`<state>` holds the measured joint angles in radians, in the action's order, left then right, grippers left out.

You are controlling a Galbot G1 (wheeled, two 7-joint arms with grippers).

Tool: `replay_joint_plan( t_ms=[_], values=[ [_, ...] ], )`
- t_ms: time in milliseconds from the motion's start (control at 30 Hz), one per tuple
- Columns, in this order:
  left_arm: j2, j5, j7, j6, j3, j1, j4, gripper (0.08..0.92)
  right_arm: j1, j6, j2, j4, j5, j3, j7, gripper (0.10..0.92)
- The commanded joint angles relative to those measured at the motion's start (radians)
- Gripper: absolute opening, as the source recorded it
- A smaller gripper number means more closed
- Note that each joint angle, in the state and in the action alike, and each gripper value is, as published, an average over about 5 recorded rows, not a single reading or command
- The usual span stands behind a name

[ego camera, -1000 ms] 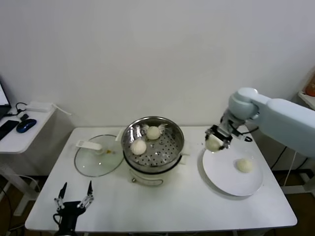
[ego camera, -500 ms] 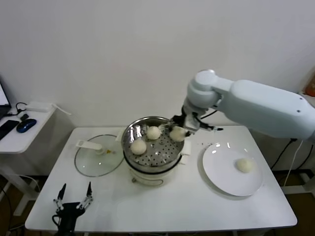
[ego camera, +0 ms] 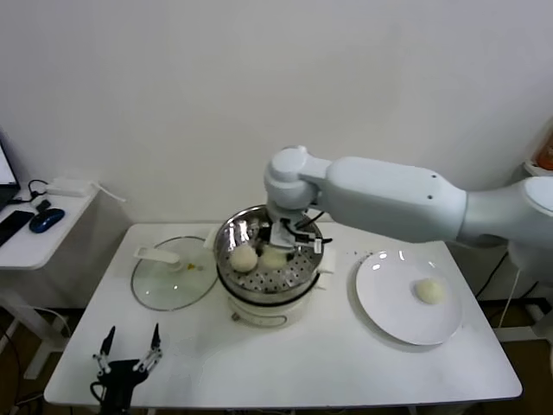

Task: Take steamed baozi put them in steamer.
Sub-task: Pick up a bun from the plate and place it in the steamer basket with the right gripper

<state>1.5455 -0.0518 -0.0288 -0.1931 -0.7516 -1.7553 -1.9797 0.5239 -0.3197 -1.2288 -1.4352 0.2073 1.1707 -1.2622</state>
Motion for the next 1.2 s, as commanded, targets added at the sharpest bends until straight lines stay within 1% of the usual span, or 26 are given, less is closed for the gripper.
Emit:
replay_joint_plan(
  t_ms=[33,967,1067,1200],
  values=[
    [0.000,-0.001,0.001,-0.001,0.000,0.003,0.008,0.823,-0.030,-0.034,-0.081,0.091,0.019,0.045,-0.009,0.663],
    [-0.003,-0.011,0.000,0.006,-0.004,0.024,0.027,0.823,-0.088,-0.070,-0.125,0.134,0.051,0.055,-0.010,0.697],
    [-0.003,-0.013,0.000,0.006,-0.005,0.025,0.029,0.823,-0.091,-0.074,-0.128,0.137,0.051,0.056,-0.009,0.709],
    [-0.003,-0.013,0.000,0.005,-0.004,0.026,0.032,0.823,-0.095,-0.077,-0.128,0.138,0.052,0.055,-0.008,0.746]
  ],
)
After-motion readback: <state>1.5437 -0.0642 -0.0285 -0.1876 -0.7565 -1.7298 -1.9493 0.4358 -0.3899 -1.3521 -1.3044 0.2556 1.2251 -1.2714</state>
